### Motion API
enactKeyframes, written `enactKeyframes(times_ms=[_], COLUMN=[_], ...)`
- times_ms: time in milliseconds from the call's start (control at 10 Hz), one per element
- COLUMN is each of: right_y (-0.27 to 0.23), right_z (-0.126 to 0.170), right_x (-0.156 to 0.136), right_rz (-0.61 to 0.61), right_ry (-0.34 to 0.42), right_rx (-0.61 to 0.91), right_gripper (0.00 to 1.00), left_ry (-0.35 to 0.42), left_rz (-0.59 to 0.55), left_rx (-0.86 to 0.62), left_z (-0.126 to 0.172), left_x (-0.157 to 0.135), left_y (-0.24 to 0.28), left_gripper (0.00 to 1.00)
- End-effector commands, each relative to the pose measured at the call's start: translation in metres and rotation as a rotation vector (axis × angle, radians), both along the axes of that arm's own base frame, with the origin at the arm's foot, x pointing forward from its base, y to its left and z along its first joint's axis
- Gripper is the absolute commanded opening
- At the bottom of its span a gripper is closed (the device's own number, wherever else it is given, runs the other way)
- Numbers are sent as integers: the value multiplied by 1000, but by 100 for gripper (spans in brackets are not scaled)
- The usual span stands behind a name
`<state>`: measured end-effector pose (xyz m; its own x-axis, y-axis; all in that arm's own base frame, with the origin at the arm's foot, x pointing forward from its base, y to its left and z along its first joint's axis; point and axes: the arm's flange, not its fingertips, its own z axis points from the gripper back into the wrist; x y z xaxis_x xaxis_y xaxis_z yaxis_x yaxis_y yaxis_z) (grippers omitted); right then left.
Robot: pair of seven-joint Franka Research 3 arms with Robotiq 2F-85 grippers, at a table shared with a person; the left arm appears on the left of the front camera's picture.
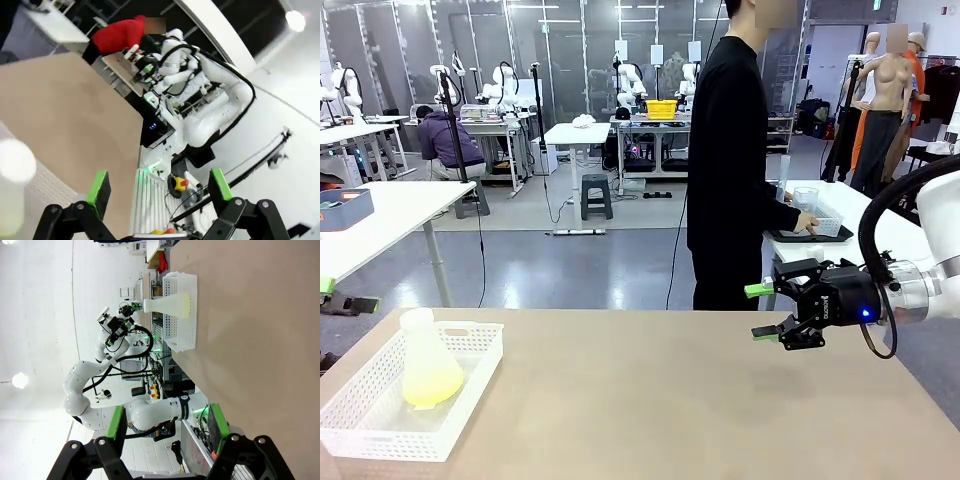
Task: Prepare the solutions needed for the experiment.
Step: When the human places the Big flask in the center of the table, pick up the Big flask and place it in the left Organizing basket.
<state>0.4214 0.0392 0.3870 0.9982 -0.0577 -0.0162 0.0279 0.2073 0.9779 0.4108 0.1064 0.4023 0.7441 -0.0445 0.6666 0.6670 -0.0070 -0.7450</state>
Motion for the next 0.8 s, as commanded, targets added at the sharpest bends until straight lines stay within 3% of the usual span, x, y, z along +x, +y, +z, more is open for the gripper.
enactKeyframes(times_ms=[0, 100, 200, 400, 500, 600, 700], right_y=[1, 1, 1, 1, 1, 1, 1], right_z=[0, 0, 0, 0, 0, 0, 0], right_x=[-2, -2, -2, -2, -2, -2, -2], right_rz=[-7, -7, -7, -7, -7, -7, -7], right_ry=[-5, -5, -5, -5, -5, -5, -5], right_rx=[-6, -6, -6, -6, -6, -6, -6], right_gripper=[82, 82, 82, 82, 82, 82, 82], left_ry=[216, 358, 382, 478, 509, 438, 438], left_rz=[73, 107, 97, 1, -11, 25, 25], left_rx=[19, -88, -77, -200, -151, -129, -129], left_z=[1, -2, -5, -3, -10, -11, -11], left_x=[0, 2, 4, 9, 9, 0, 0], left_y=[-17, -21, -23, -31, -34, -30, -30], left_gripper=[100, 100, 100, 100, 100, 100, 100])
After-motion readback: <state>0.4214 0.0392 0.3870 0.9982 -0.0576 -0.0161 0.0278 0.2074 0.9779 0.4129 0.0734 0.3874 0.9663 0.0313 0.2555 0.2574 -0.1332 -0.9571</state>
